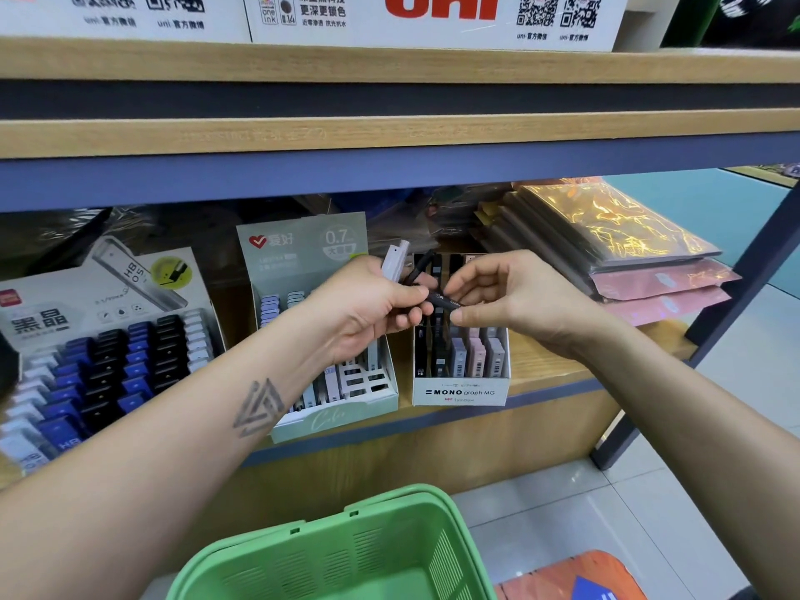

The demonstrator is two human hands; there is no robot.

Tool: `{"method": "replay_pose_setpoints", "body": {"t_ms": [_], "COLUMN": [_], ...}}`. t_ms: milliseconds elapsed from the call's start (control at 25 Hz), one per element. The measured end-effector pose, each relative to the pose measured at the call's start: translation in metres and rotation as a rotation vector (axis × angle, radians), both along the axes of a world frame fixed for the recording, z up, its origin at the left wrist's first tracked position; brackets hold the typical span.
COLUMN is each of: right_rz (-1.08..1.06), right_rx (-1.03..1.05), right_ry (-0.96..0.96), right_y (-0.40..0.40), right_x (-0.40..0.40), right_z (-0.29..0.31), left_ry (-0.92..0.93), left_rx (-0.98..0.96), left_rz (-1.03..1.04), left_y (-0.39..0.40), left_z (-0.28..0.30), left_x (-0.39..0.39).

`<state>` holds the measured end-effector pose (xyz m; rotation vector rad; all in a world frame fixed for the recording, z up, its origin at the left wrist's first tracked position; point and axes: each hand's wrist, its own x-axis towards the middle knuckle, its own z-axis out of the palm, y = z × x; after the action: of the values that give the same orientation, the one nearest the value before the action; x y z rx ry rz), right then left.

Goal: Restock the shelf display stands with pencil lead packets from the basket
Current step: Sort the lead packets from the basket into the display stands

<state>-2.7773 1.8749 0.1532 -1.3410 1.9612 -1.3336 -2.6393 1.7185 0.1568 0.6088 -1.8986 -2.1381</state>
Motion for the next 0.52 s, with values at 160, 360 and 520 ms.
{"method": "replay_pose_setpoints", "body": {"t_ms": [160,360,520], "right_rz": [-0.044,-0.11,-0.123], "right_rx": [-0.023,0.032,0.071], "right_ry": [0.082,0.294,0.434], "right_y": [-0.001,-0.011,-0.014], "right_x": [0.0,0.01,0.007], "right_z": [0.002,0.002,0.006], "left_ry": [0.033,0.03,0.041], "left_rx": [-0.04,-0.086,-0.03], "left_rz": [-0.008,-0.014,-0.023], "left_y": [-0.003,0.0,0.001], "left_z": [-0.004,-0.002,0.001], "left_x": [-0.001,-0.002,-0.002]}}
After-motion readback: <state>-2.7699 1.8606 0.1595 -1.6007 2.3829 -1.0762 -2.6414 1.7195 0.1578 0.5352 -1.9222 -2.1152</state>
